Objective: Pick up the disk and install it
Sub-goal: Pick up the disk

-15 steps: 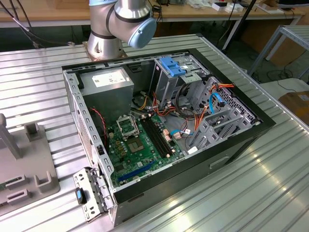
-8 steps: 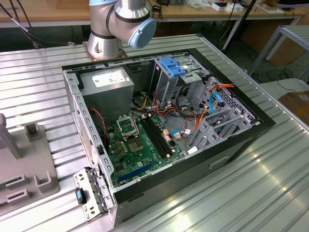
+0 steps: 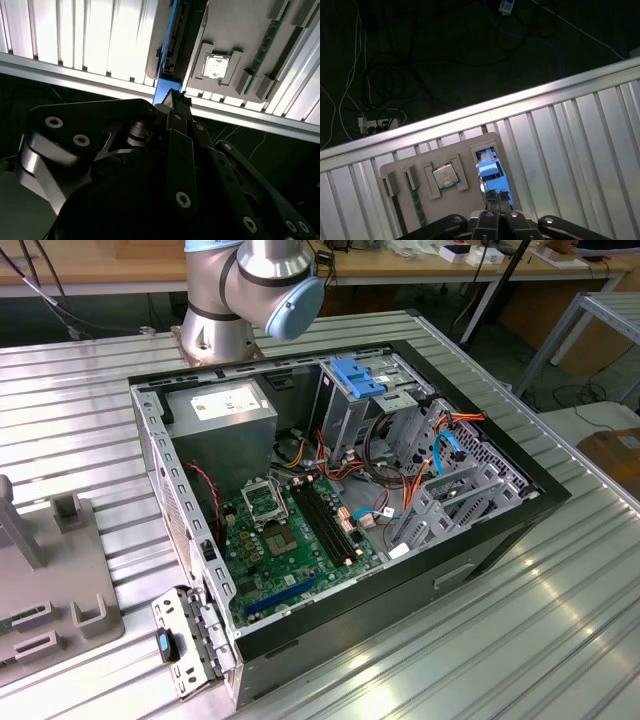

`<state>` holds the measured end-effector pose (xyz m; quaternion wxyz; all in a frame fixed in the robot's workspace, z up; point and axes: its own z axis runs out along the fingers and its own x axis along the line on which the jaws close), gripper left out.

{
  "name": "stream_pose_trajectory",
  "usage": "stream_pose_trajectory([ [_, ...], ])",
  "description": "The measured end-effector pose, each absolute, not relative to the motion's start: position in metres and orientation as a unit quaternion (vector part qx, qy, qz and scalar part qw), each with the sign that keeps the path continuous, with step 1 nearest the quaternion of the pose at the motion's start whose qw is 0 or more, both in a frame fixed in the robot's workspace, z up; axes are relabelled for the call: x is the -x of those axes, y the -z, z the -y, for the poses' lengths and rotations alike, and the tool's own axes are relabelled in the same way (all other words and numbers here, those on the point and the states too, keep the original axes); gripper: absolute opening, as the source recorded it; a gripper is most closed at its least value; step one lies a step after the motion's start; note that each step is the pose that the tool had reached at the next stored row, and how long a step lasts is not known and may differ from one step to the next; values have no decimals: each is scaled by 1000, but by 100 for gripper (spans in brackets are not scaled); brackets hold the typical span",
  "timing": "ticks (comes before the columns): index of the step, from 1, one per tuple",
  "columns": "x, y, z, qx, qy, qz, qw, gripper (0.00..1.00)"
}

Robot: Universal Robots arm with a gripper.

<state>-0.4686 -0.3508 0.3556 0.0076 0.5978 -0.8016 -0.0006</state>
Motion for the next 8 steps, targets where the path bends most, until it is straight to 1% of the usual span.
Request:
stream_pose_trajectory([
  [8, 469, -356, 351, -608, 1, 794, 8, 11],
])
